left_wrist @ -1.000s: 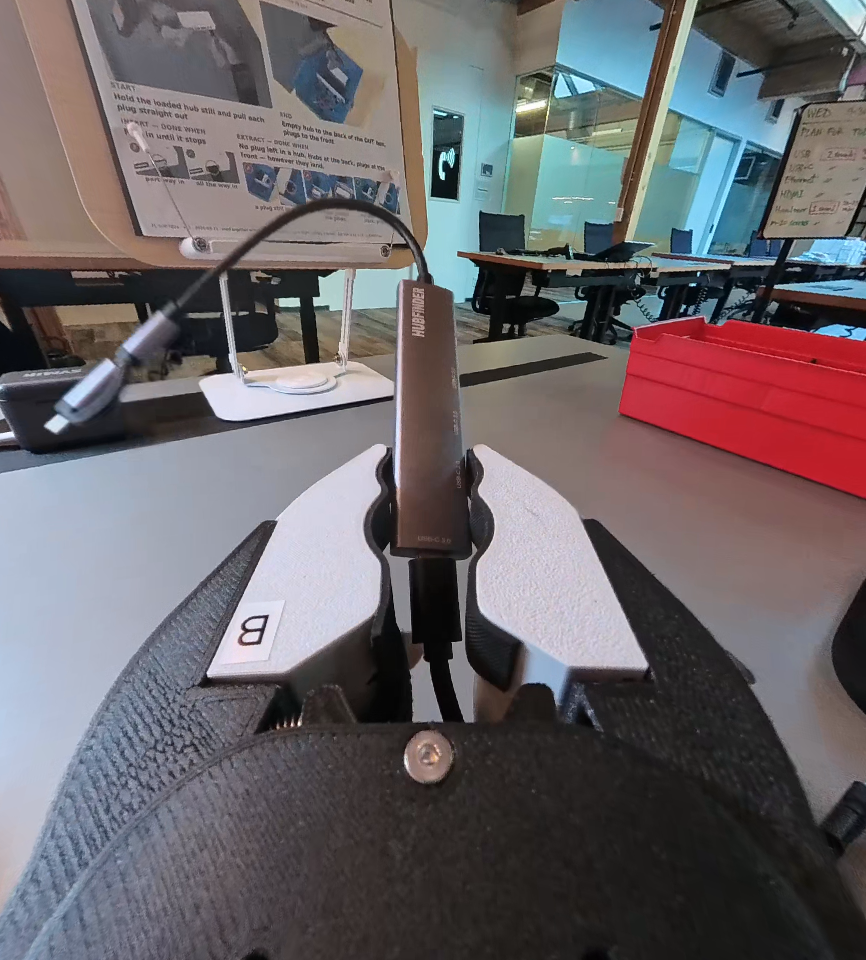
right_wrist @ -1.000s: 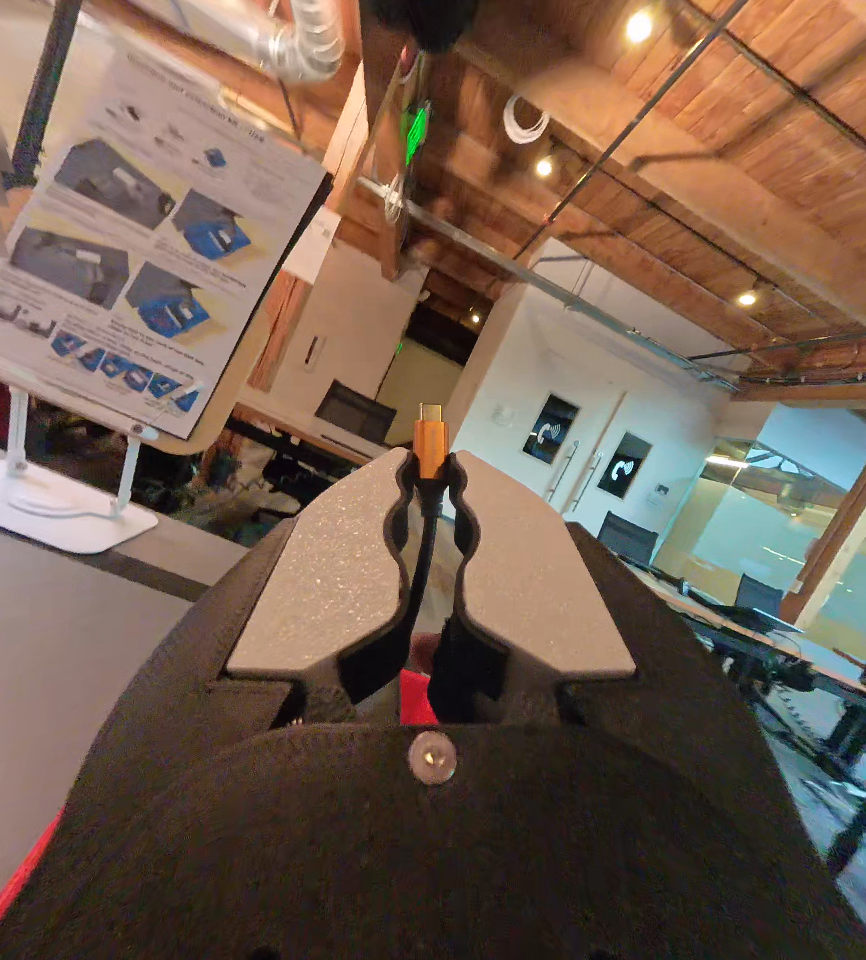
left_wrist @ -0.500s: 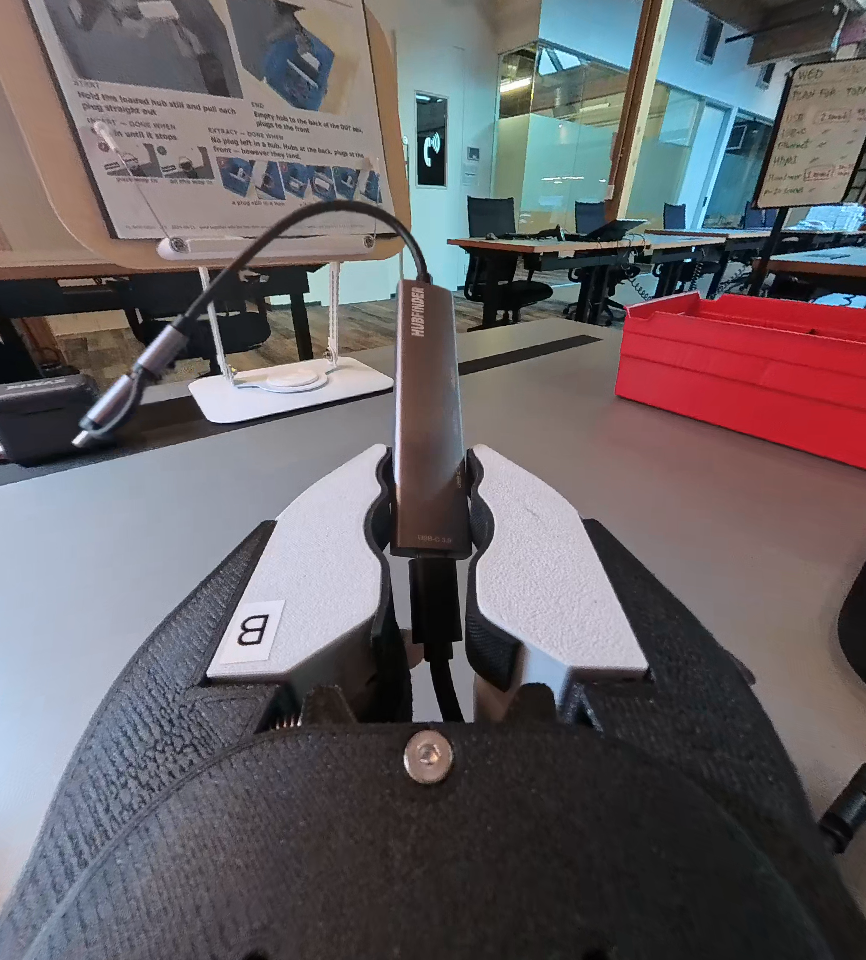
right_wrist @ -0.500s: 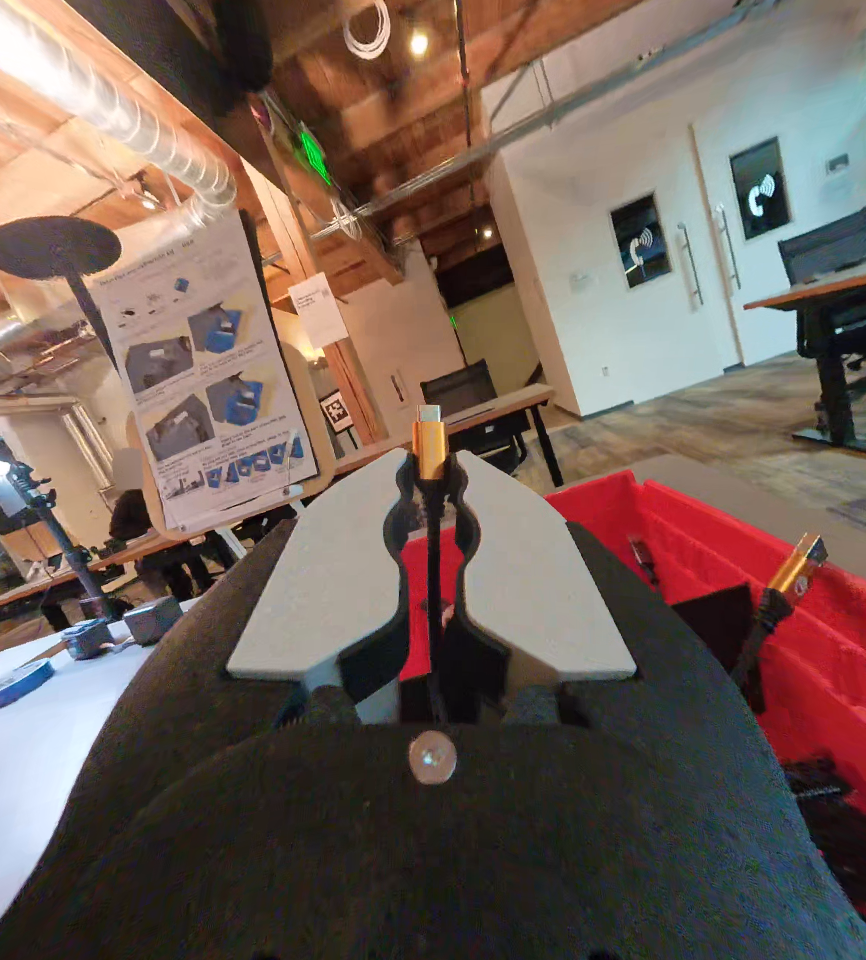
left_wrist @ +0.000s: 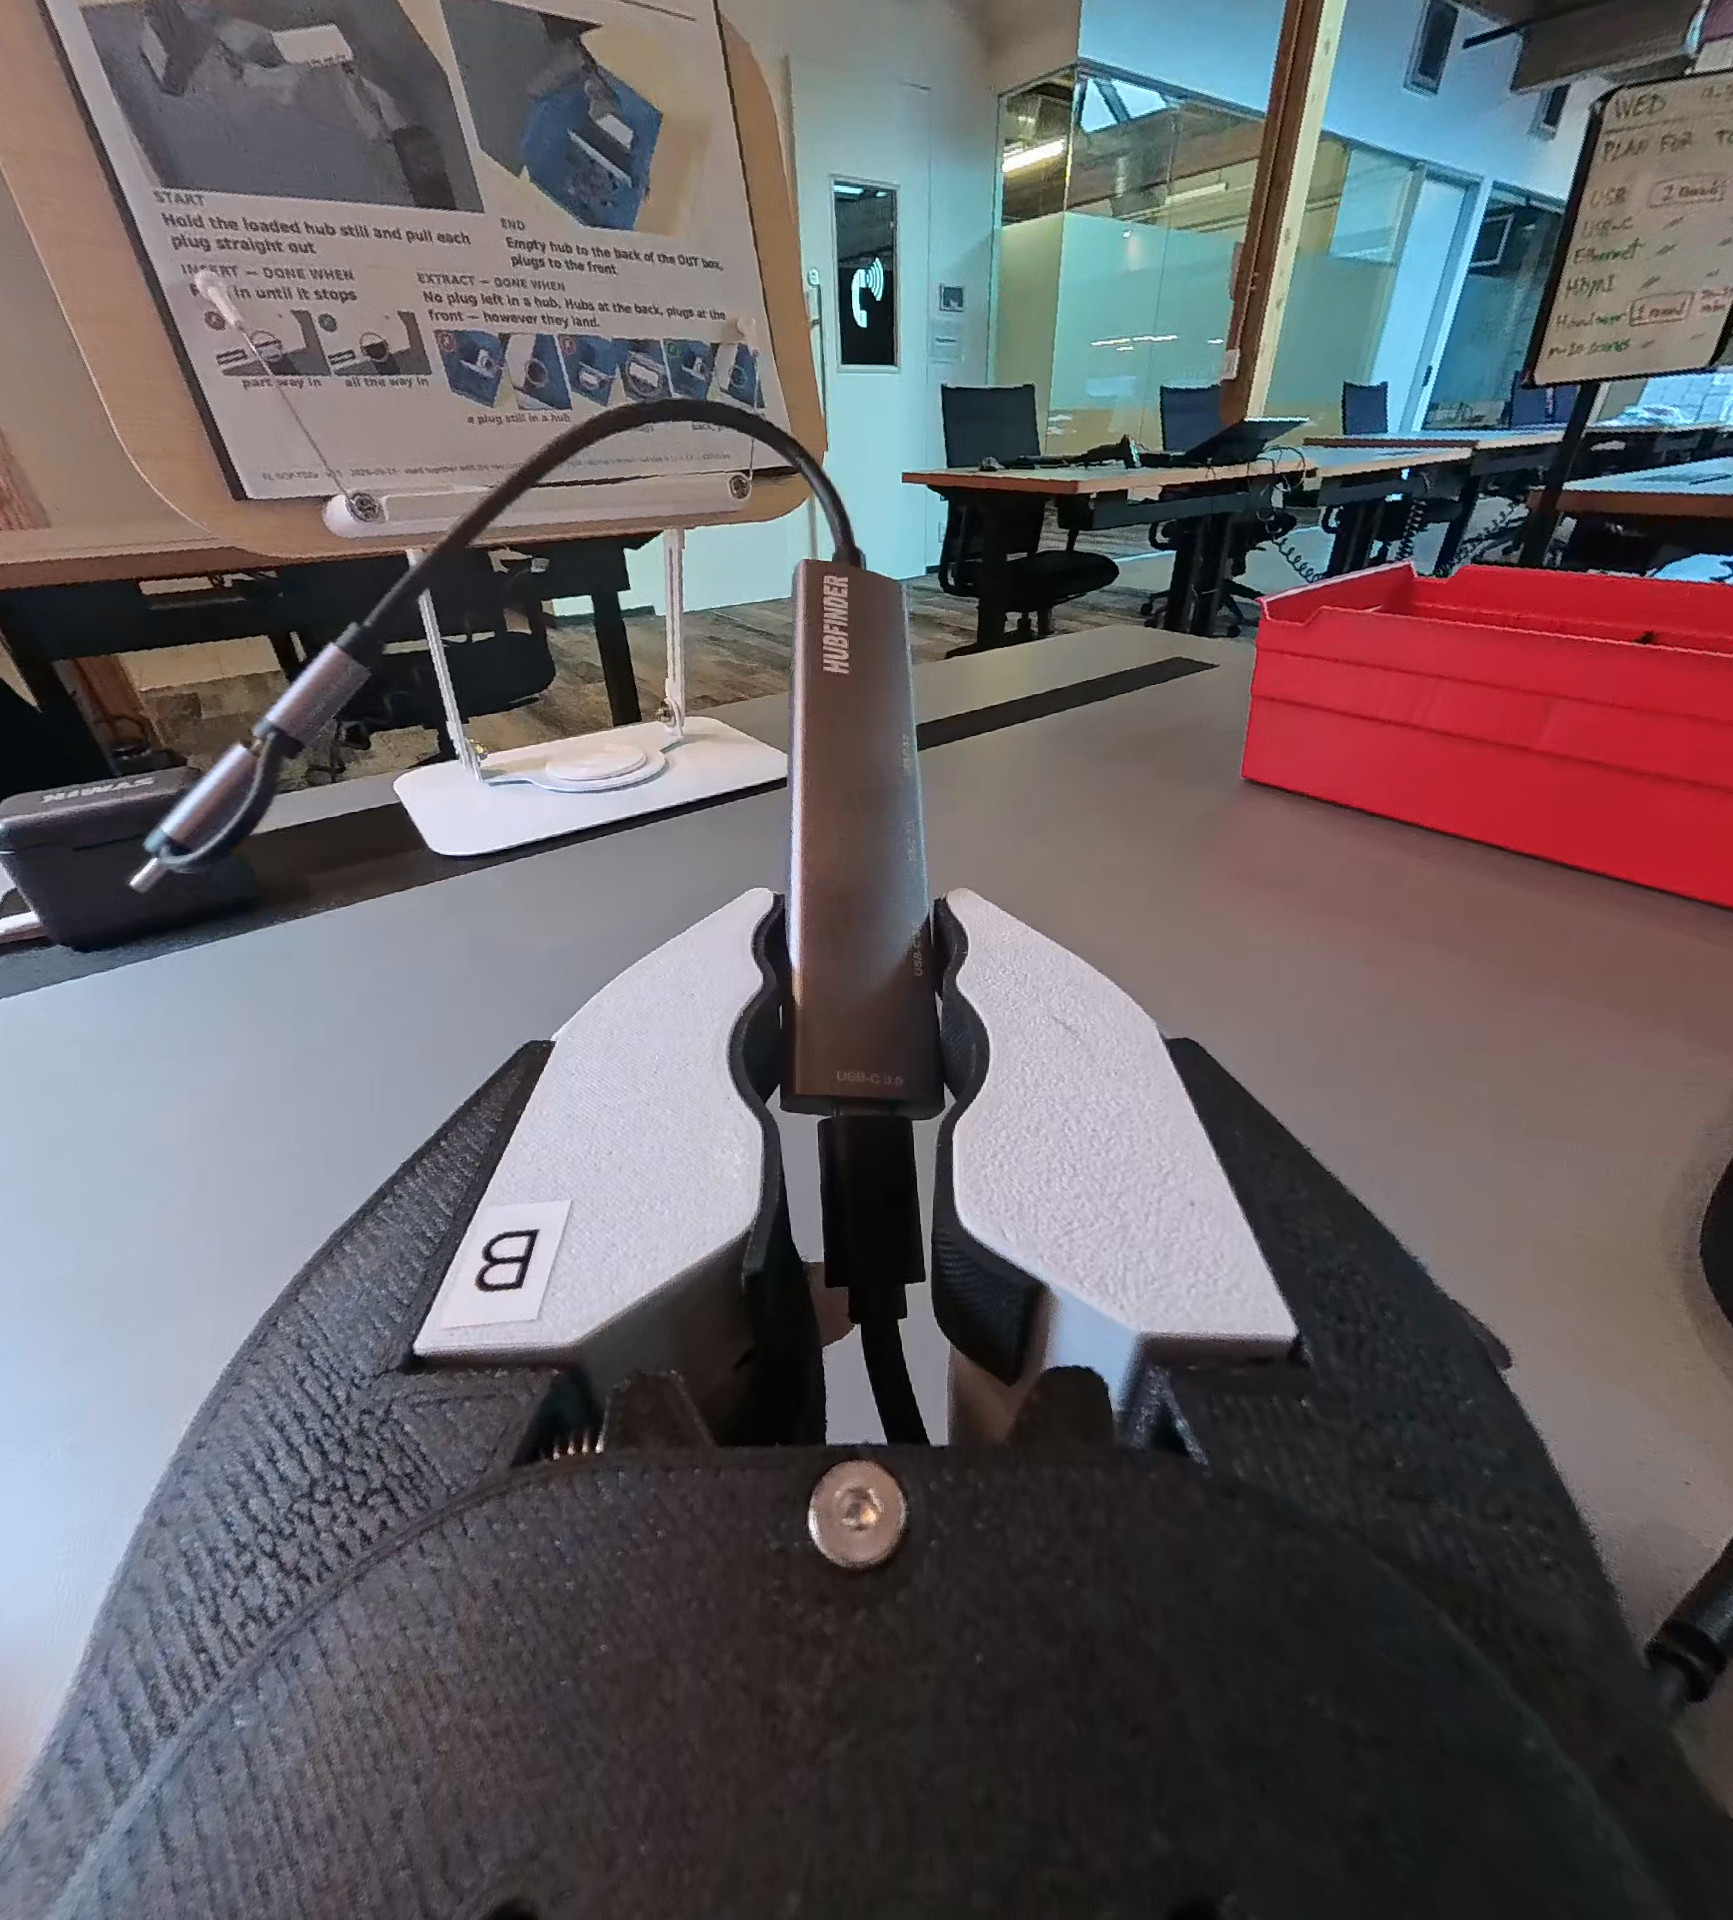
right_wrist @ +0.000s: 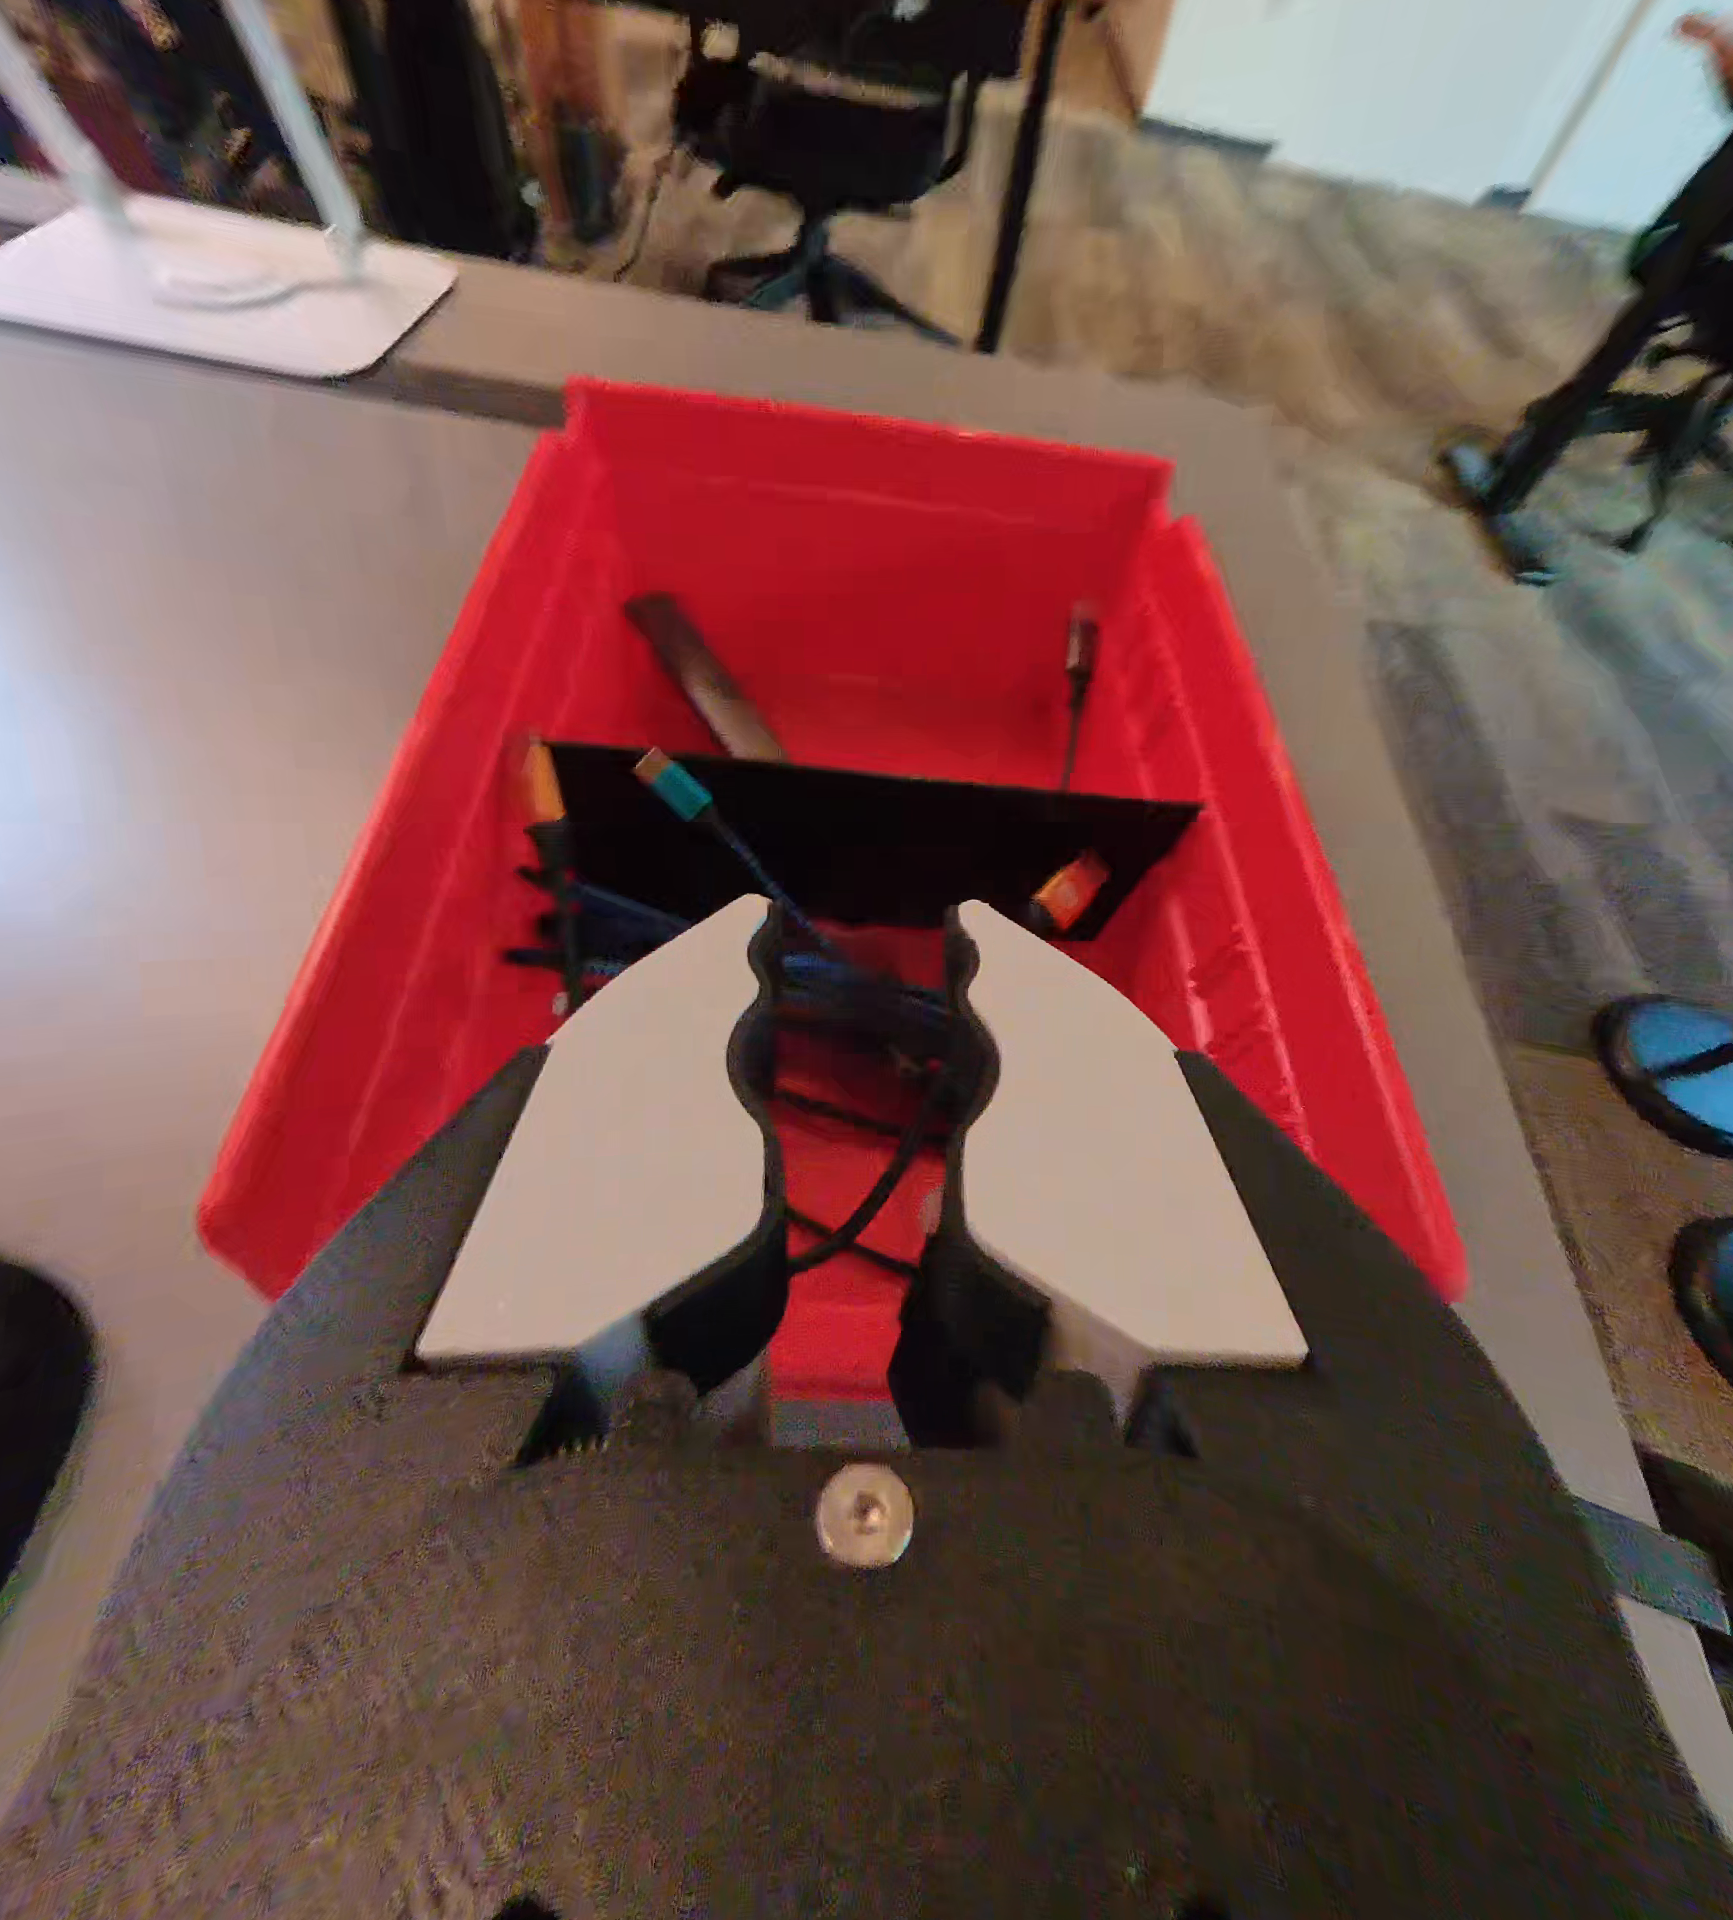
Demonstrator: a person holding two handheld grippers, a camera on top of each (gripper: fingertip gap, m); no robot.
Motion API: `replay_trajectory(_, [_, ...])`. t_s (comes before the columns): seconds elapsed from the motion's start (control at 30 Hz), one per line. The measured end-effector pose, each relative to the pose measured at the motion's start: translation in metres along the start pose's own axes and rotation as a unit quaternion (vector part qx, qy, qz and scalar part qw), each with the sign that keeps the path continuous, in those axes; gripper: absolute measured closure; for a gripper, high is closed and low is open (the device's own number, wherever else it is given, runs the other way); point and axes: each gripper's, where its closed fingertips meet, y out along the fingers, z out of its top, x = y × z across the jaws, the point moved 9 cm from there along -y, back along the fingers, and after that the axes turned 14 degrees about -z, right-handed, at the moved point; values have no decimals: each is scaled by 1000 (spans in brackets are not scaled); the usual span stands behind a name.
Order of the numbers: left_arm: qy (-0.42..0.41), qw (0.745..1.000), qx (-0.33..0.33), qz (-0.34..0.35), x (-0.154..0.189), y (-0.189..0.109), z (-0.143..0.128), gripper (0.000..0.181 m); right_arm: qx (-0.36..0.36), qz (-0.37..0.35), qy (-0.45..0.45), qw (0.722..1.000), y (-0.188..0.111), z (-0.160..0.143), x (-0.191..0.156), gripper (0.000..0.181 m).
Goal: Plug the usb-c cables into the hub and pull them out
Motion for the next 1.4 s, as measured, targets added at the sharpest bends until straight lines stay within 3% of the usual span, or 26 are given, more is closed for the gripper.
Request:
replay_trajectory(0.07, [2, 1000, -1, 0, 0, 0, 0, 156, -41, 39, -17, 998, -6, -2, 5, 147])
replay_trajectory(0.17, [6, 1000, -6, -2, 1, 2, 0, 155, -65, 37, -30, 997, -13, -5, 13, 133])
replay_trajectory(0.3, [21, 1000, -20, 3, 3, 3, -2, 155, 62, 78, 3, 995, -36, 30, -8, 129])
replay_trajectory(0.43, [23, 1000, -17, 3, 3, 3, -1, 155, 179, 208, 24, 961, -59, 72, -78, 129])
replay_trajectory(0.57, [30, 999, -11, -13, 6, 4, 0, 155, 230, 357, -6, 906, -65, 91, -177, 131])
replay_trajectory(0.7, [44, 999, -2, -30, 11, 5, 1, 155, 208, 481, -21, 852, -52, 108, -264, 129])
replay_trajectory(0.87, [39, 998, 13, -52, 12, 4, 2, 155, 184, 526, -45, 829, -13, 125, -327, 112])
replay_trajectory(1.0, [40, 997, 4, -72, 13, 6, 3, 155, 191, 548, -12, 814, 9, 110, -342, 107])
replay_trajectory(1.23, [78, 994, 1, -73, 19, 6, 5, 155, 128, 607, 129, 773, 29, 89, -345, 128])
replay_trajectory(1.4, [101, 991, 5, -90, 23, 6, 6, 155, 90, 663, 175, 722, 27, 84, -354, 141])
